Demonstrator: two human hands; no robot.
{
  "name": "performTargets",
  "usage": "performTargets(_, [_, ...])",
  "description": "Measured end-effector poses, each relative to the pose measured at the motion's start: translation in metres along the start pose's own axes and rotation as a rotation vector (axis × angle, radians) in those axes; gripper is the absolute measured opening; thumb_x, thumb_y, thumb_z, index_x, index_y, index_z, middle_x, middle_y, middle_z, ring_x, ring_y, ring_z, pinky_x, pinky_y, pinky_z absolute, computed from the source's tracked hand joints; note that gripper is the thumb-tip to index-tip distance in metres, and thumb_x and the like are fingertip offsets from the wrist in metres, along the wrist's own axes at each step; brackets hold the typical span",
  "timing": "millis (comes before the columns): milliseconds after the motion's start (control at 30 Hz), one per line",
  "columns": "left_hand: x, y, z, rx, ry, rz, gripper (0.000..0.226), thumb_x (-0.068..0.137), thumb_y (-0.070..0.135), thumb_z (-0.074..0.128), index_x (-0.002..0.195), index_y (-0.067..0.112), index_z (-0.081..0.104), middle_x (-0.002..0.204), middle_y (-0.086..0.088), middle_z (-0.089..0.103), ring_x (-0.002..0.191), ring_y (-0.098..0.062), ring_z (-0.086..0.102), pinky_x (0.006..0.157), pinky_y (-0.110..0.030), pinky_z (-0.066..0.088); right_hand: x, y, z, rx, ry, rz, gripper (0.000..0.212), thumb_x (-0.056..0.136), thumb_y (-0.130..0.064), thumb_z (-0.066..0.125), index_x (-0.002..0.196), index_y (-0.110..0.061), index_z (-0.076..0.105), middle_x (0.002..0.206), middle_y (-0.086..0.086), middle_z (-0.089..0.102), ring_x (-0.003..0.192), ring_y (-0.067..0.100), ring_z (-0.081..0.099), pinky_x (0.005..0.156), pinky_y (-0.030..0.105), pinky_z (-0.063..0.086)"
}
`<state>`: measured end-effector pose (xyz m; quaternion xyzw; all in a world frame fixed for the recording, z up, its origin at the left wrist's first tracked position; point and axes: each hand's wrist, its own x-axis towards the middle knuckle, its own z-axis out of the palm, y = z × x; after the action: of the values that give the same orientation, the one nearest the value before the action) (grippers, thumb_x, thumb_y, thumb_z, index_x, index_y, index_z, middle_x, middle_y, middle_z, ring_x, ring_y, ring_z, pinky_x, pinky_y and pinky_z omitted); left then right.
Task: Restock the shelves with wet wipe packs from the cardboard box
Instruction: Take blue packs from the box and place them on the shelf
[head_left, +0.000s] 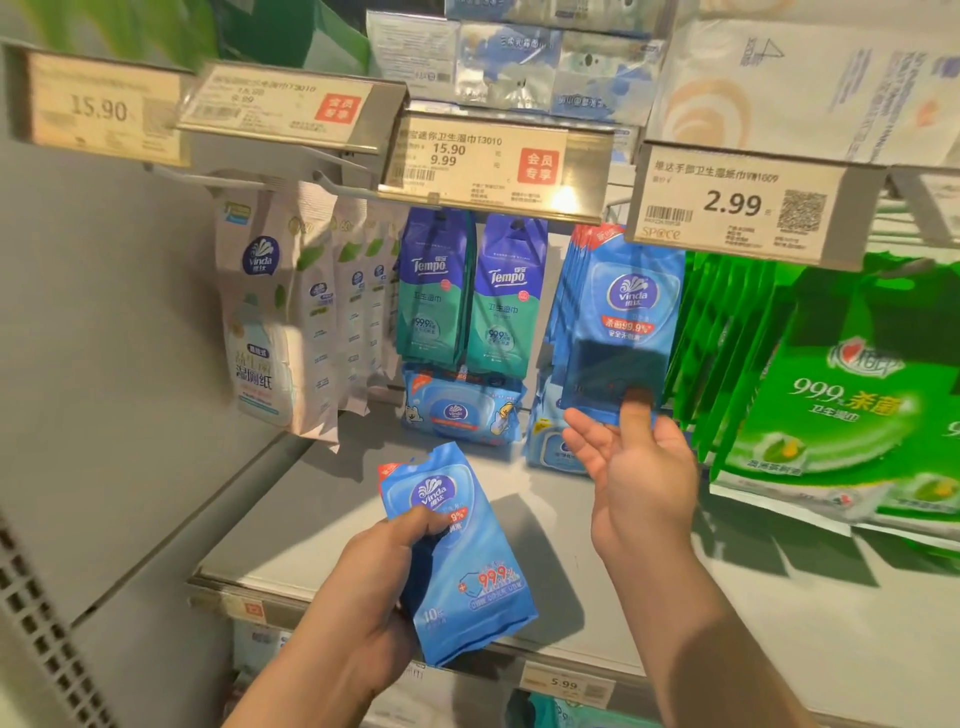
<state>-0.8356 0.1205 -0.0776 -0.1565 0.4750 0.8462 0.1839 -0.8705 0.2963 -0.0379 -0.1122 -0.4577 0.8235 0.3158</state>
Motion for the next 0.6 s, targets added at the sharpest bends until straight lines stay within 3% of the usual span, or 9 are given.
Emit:
performTargets(167, [0.0,-0.002,-0.002,0.009,-0.052,0.045,0.02,0.085,0.004,0.065,0.105,0.004,0.069,0.091,-0.017,0.075,0.073,-0.032,0.069,0.062,-0.038,0.058,-0.003,0.0,-0.004,0.042,-0.012,0.051,0.018,0.107,-0.025,0.053,0.096,-0.012,0.049,0.065,0.001,0.059,0.069,0.024,0.076,0.064,0.033,0.062])
performTargets(300, [0.0,-0.002,0.0,0.016,-0.099,0.067,0.027,0.084,0.001,0.066,0.111,0.002,0.068,0.099,-0.019,0.075,0.077,-0.032,0.07,0.071,-0.041,0.059,-0.006,0.004,-0.009,0.04,-0.027,0.153,0.019,0.106,-0.022,0.054,0.096,-0.007,0.05,0.086,0.015,0.066,0.07,0.024,0.075,0.066,0.035,0.063])
performTargets(400, [-0.002,-0.002,0.001,0.01,-0.126,0.074,0.031,0.082,0.001,0.067,0.113,0.001,0.067,0.1,-0.02,0.075,0.078,-0.033,0.071,0.075,-0.043,0.058,-0.011,0.01,-0.014,-0.027,-0.054,0.235,0.012,0.105,-0.016,0.056,0.097,-0.007,0.056,0.084,0.014,0.064,0.063,0.021,0.072,0.058,0.031,0.06])
performTargets(500, [-0.002,-0.003,0.002,0.003,-0.131,0.091,0.033,0.081,0.002,0.069,0.114,0.003,0.068,0.099,-0.017,0.075,0.076,-0.031,0.072,0.071,-0.042,0.059,-0.02,0.013,-0.02,-0.22,-0.112,0.297,0.008,0.102,-0.017,0.06,0.1,-0.01,0.057,0.08,0.009,0.061,0.053,0.019,0.059,0.049,0.029,0.047])
performTargets(600, [-0.002,-0.003,0.002,-0.001,-0.139,0.088,0.028,0.083,0.002,0.068,0.11,0.006,0.069,0.095,-0.016,0.076,0.069,-0.029,0.073,0.057,-0.039,0.059,-0.036,0.01,-0.028,-0.613,-0.342,0.325,0.026,0.099,-0.035,0.064,0.097,-0.009,0.06,0.074,0.006,0.061,0.049,0.018,0.048,0.047,0.027,0.036])
